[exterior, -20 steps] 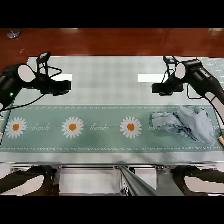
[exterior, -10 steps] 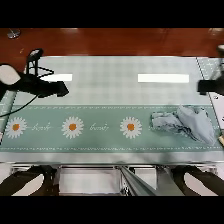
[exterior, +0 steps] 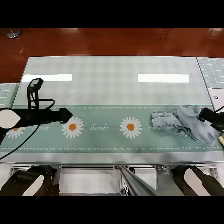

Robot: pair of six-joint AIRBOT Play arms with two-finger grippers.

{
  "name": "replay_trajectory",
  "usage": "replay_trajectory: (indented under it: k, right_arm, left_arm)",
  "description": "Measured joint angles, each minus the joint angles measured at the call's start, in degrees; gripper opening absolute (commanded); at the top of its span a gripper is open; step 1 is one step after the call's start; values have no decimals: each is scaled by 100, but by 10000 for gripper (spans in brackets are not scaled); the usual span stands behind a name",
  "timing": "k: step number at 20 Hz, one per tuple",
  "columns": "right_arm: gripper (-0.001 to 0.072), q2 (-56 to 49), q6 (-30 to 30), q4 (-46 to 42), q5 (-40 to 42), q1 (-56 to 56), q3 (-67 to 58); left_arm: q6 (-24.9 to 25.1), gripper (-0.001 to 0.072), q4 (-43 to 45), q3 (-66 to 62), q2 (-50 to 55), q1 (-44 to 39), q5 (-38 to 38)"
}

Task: Fold the shirts.

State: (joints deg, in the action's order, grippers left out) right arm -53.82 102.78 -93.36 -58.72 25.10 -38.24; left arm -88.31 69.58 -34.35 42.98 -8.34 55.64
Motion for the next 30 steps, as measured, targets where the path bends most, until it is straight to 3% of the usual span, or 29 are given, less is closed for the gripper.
replay_trajectory:
  k: [1, 2, 3, 4, 8, 16, 23, 30]
  right_arm:
    - [607, -245, -37, 109, 81, 31, 28]
    - [499, -518, -101, 238, 153, 55, 33]
    - [222, -745, -173, 372, 170, 72, 4]
    - [25, -957, -306, 540, 205, 87, -50]
    - [24, -1211, -1080, 1478, 105, 111, -686]
    - [23, -144, -1985, 2924, 35, -273, -3692]
    - [23, 153, -2157, 2907, 83, -1766, -6181]
    - [23, 59, -2149, 2883, -258, -3209, -6983]
  left_arm:
    - [-9, 702, -35, 66, 22, -7, -74]
    - [-22, 702, -87, 118, 57, -13, -133]
    - [-22, 703, -151, 151, 98, -15, -229]
    - [-28, 702, -227, 179, 149, -17, -295]
    - [-44, 701, -415, 221, 299, -22, -474]
    - [249, 701, -269, -466, 105, -22, -131]
    - [328, 701, -52, -640, -28, -22, 177]
    - [343, 701, -17, -651, -39, -22, -2]
